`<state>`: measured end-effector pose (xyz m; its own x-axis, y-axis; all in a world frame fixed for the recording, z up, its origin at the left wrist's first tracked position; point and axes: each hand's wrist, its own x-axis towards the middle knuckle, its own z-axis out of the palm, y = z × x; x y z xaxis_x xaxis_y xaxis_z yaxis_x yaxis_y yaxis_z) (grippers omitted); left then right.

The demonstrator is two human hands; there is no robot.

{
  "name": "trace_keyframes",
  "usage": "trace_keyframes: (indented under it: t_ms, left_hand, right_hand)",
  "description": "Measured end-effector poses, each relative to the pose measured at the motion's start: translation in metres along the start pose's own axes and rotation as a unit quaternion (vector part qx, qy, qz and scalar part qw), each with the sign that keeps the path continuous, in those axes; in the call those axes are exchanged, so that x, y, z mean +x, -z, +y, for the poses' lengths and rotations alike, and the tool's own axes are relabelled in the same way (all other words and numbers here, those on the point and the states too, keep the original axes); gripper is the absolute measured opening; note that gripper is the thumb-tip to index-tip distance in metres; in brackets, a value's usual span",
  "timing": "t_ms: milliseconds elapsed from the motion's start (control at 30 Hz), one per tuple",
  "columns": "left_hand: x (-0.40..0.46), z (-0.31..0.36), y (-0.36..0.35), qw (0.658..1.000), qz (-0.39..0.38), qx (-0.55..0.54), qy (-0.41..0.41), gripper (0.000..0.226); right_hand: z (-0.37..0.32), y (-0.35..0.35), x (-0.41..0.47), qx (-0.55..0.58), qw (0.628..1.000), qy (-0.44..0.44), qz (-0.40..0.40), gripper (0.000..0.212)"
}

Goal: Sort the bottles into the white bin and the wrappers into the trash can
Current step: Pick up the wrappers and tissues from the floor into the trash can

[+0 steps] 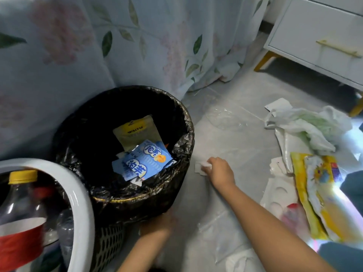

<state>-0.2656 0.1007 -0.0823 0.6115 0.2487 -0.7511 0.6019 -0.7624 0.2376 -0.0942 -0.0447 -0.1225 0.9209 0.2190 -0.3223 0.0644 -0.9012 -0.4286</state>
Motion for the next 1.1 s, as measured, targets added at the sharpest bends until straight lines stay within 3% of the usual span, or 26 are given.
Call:
trace_keyframes:
  t_ms: [100, 267, 367, 500, 667, 900, 1100]
  left_hand:
    - [0.002, -0.011, 0.003, 0.999, 0.035, 0.018, 0.001, 0.062]
    - [0.012, -0.031, -0.015, 0.997, 0.064, 0.006, 0.036, 0.065]
    - [0.011, -0.031, -0.021, 0.993, 0.09, -0.033, 0.069, 0.051]
    - [0.01, -0.02, -0.024, 0.991, 0.084, -0.096, 0.047, 0.035]
    - [0.005, 0.008, -0.023, 0.976, 0.04, -0.214, -0.03, 0.009]
    - [-0.037, 0.068, 0.001, 0.923, -0.046, -0.328, -0.198, 0.015]
    - [-0.1, 0.111, 0.06, 0.865, -0.031, -0.392, -0.31, 0.012]
  right_hand:
    - [0.015, 0.005, -0.011, 0.084, 0.995, -0.055, -0.008, 0.023]
    - [0.031, 0.009, -0.039, 0.205, 0.972, -0.112, 0.028, 0.02]
    - [0.036, 0.012, -0.055, 0.271, 0.955, -0.119, 0.028, 0.015]
    - [0.039, 0.015, -0.068, 0.314, 0.94, -0.129, 0.037, 0.014]
    - [0.04, 0.016, -0.074, 0.335, 0.934, -0.116, 0.04, 0.018]
    - [0.046, 0.04, -0.085, 0.373, 0.92, -0.102, 0.059, 0.012]
    - [0.029, 0.103, -0.103, 0.389, 0.915, -0.06, 0.089, 0.014]
